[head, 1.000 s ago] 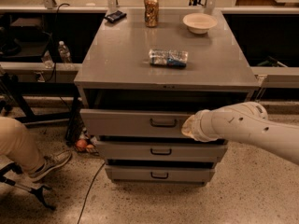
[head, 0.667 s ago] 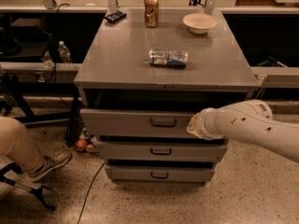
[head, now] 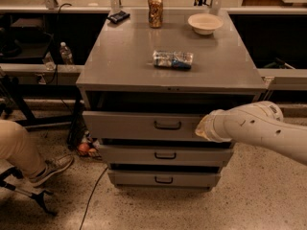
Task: Close top drawer
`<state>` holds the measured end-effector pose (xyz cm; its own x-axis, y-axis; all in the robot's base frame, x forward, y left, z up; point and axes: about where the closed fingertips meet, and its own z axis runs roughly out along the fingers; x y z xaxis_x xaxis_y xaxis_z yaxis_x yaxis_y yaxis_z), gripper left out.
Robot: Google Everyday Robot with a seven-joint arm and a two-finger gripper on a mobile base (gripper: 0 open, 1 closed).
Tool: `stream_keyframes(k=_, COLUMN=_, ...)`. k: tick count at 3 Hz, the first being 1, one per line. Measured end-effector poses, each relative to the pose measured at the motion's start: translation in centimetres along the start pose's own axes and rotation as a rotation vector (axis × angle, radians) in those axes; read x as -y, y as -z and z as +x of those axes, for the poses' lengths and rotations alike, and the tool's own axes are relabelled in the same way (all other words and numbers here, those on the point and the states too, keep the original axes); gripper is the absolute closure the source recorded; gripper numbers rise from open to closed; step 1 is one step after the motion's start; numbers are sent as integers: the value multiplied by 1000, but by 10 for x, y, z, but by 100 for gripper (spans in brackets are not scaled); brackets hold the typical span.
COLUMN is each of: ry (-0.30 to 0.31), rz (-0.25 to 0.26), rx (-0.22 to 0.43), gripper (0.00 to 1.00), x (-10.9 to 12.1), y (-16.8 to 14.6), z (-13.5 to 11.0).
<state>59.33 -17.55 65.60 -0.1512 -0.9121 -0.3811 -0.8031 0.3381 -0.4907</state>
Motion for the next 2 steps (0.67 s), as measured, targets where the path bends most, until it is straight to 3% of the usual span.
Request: stream_keyframes(k=2, ry=-8, rz=9, rx=-3, gripper=100, x=9, y=-4, z=4)
